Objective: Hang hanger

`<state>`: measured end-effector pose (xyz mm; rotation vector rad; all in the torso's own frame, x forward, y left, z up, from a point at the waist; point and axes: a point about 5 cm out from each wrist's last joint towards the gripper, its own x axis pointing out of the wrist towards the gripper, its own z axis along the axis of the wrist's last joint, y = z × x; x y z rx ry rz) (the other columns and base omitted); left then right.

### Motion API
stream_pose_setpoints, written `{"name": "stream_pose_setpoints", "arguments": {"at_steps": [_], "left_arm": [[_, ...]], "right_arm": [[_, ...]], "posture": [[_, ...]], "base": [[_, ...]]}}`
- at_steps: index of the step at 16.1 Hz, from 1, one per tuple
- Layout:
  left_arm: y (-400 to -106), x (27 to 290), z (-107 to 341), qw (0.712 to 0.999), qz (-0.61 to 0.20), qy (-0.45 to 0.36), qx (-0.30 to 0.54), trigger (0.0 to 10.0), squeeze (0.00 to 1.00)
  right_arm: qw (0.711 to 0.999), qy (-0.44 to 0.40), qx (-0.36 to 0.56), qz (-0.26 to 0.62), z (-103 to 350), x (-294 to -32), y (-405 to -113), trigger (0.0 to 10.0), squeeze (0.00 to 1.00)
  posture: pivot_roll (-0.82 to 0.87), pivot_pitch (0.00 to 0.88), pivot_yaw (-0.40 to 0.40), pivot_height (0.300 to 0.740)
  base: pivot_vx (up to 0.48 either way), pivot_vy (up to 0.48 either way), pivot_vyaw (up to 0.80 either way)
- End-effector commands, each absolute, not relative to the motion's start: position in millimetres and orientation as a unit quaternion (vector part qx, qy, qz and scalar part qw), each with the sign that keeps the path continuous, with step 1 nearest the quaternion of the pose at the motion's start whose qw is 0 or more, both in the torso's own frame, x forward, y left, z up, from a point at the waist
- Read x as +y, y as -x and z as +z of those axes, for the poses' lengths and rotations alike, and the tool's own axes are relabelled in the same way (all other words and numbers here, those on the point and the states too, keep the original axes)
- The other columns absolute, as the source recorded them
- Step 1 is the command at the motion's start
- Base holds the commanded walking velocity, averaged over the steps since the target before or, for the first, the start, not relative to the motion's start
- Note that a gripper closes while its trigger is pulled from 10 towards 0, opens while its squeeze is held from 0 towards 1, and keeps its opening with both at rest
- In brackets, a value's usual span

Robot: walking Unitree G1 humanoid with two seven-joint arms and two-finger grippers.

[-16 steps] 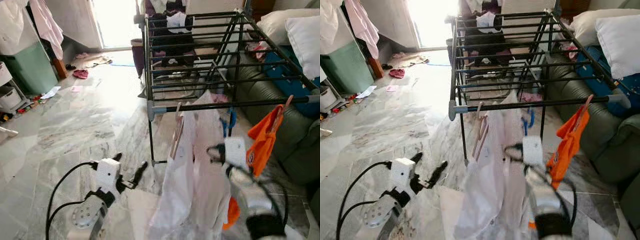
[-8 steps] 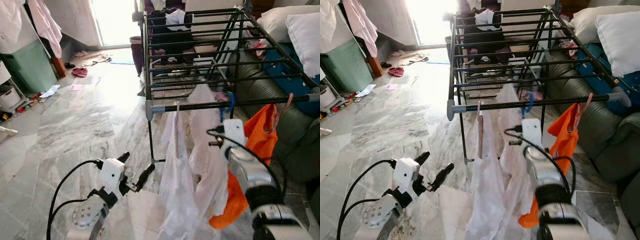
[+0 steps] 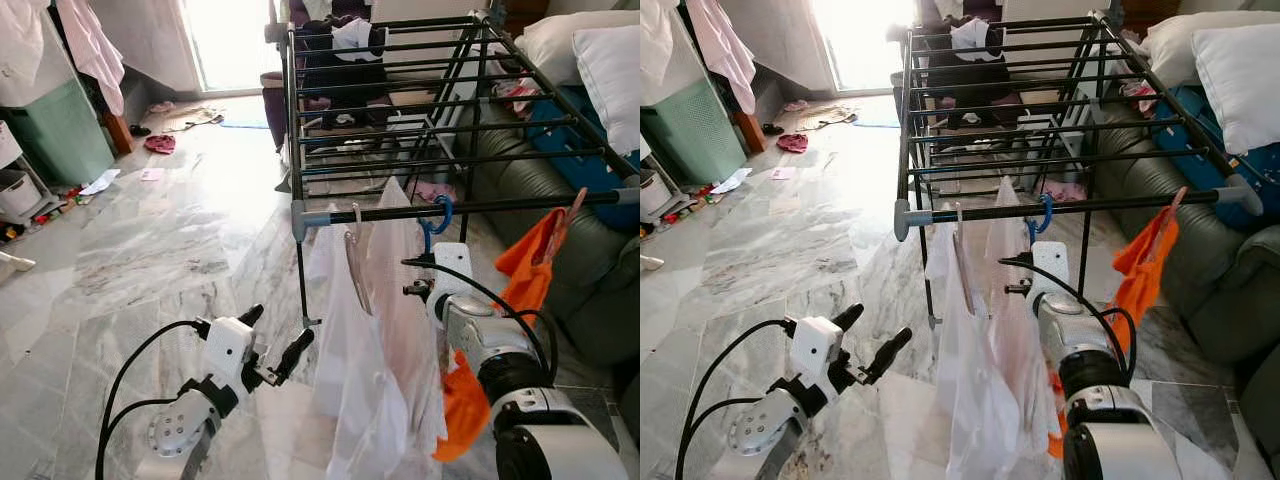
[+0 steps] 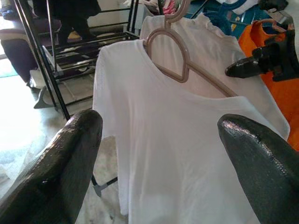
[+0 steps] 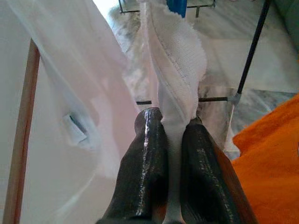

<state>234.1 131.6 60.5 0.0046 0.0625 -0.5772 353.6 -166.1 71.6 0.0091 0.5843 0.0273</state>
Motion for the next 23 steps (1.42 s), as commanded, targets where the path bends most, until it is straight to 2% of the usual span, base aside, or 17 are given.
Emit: {"name": "stream_pose_setpoints", "arguments": {"at_steps": [1, 5, 6, 7, 18, 21, 23], "left_arm": [[-234.3, 132.4, 61.4, 0.958, -0.286, -0.006, 0.032, 10.0, 0.00], [-234.7, 131.8, 60.5, 0.957, -0.288, -0.007, 0.033, 10.0, 0.00], [-234.8, 131.7, 60.4, 0.957, -0.288, -0.007, 0.034, 10.0, 0.00], [-235.0, 131.5, 60.7, 0.957, -0.288, -0.007, 0.033, 10.0, 0.00], [-237.0, 131.6, 67.1, 0.957, -0.289, -0.010, 0.030, 10.0, 0.00], [-238.1, 136.2, 68.6, 0.965, -0.262, -0.019, 0.023, 10.0, 0.00], [-242.6, 146.7, 68.0, 0.977, -0.210, -0.031, 0.020, 10.0, 0.00]], "right_arm": [[0.954, -0.012, 0.299, 0.017, 68.4, -164.4, -353.5, 10.0, 0.00], [0.953, -0.016, 0.302, 0.018, 64.4, -166.2, -351.9, 10.0, 0.00], [0.953, -0.021, 0.300, 0.018, 64.4, -166.2, -352.1, 10.0, 0.07], [0.954, -0.024, 0.297, 0.018, 64.8, -166.6, -352.4, 10.0, 1.00], [0.980, 0.040, 0.196, -0.004, 86.3, -168.6, -358.8, 10.0, 1.00], [0.985, 0.071, 0.156, -0.015, 92.0, -172.5, -351.2, 10.0, 1.00], [0.987, 0.086, 0.136, -0.026, 91.0, -176.0, -339.5, 10.0, 1.00]], "posture": [[-0.16, 0.000, 0.032, 0.740], [-0.16, 0.000, 0.037, 0.740], [-0.16, 0.000, 0.038, 0.740], [-0.16, 0.000, 0.038, 0.740], [-0.16, 0.000, 0.037, 0.740], [-0.16, 0.000, 0.039, 0.740], [-0.16, 0.000, 0.041, 0.740]], "base": [[0.000, 0.000, 0.00], [0.000, 0.000, 0.00], [0.000, 0.000, 0.00], [0.000, 0.000, 0.00], [0.000, 0.000, 0.00], [0.000, 0.000, 0.00], [0.000, 0.000, 0.00]]}}
